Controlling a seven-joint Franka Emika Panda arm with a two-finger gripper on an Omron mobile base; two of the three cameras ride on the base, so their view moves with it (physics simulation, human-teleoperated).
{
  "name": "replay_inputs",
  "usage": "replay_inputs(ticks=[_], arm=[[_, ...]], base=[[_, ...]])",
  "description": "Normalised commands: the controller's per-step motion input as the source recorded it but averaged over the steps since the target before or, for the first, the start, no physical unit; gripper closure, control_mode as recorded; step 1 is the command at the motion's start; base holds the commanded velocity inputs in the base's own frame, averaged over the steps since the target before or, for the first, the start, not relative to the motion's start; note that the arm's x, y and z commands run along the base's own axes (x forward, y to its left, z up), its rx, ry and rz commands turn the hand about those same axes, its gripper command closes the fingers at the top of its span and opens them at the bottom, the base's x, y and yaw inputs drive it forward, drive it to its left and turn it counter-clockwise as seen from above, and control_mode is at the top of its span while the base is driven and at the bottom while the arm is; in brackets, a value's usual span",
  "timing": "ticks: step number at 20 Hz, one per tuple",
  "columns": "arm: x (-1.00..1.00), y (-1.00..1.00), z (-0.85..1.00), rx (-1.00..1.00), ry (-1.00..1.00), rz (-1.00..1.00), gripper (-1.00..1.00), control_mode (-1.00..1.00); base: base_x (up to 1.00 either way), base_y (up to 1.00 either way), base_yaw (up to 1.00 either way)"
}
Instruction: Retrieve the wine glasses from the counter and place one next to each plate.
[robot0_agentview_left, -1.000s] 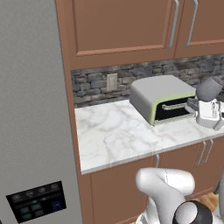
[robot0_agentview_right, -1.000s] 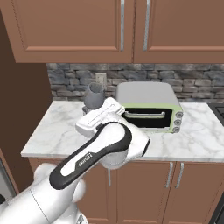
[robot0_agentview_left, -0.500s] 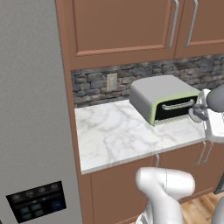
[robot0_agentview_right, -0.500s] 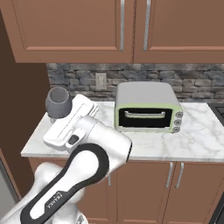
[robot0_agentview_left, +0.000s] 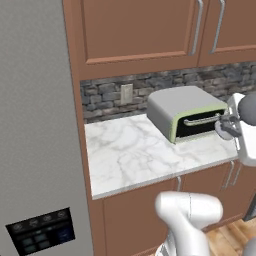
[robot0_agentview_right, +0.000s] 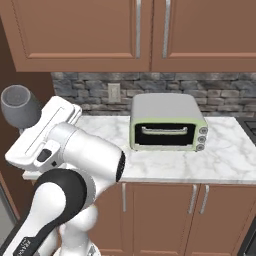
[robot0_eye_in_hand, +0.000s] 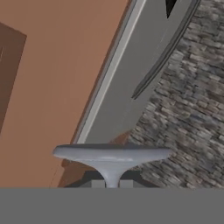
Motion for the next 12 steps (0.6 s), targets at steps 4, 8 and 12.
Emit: replay_inputs(ticks=[4, 8, 12], arm=[[0.0, 0.0, 0.0, 0.0, 0.0, 0.0, 1.0, 1.0], [0.0, 0.0, 0.0, 0.0, 0.0, 0.0, 1.0, 1.0], [0.0, 0.0, 0.0, 0.0, 0.0, 0.0, 1.0, 1.0]], base=[[-0.01, -0.59, -0.48], [-0.08, -0.82, -0.67], [0.0, -0.42, -0.86]])
